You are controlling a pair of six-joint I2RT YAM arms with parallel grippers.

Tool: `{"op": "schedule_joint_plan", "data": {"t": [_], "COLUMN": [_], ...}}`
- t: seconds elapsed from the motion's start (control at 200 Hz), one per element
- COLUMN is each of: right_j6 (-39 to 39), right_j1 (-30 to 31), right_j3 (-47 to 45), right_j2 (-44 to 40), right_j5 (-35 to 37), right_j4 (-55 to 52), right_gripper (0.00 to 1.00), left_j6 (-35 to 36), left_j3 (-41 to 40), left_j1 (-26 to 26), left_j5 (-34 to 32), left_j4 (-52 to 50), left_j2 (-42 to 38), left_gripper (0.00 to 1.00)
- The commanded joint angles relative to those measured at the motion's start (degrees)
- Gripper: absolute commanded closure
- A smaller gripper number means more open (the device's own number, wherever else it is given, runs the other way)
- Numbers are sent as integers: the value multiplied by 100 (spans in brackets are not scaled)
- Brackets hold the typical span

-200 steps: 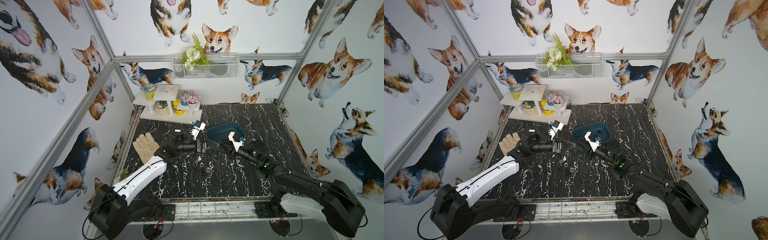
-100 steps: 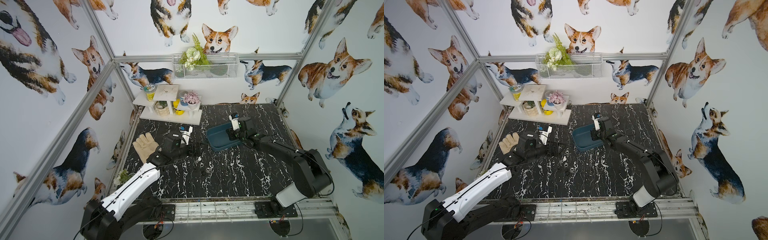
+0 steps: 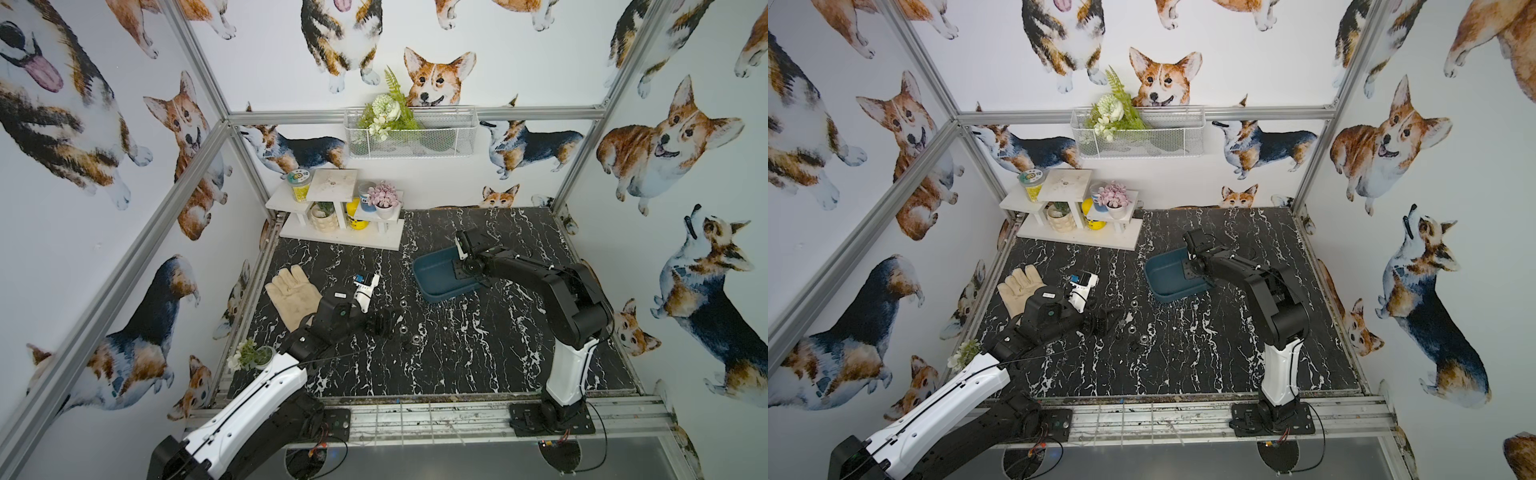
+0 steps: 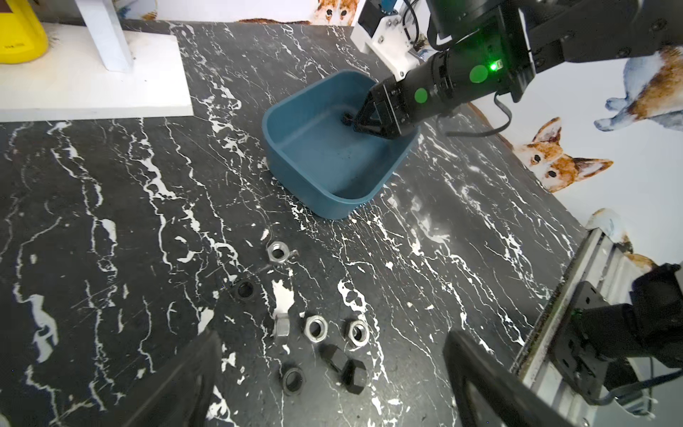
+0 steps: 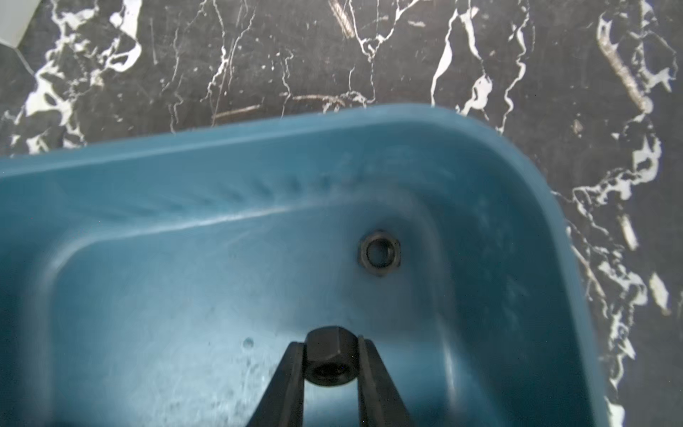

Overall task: Put the nuts on the desktop into the storage box
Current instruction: Place the nut in the storage box.

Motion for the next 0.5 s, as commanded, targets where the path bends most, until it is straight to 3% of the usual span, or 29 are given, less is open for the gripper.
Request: {"op": "schedule_joint_plan", "data": {"t": [0.0,0.24,0.495], "right_j6": [81,10,-45], "right_j1": [5,11,7], "right_j3": [247,662,824], "right_j2": [205,641,815], "right_j5": [-4,-17,61], "right_j4": [-167,-303,-294], "right_gripper": [78,77,68], "left_j6": [202,102,27], "left_j3": [-64,-245,-216], "left_j1": [-2,-2,-2], "left_j5": [-277,-261,-400], "left_j4": [20,132,-36], "left_j2": [-38,-60,81], "left_gripper": [0,0,0]}}
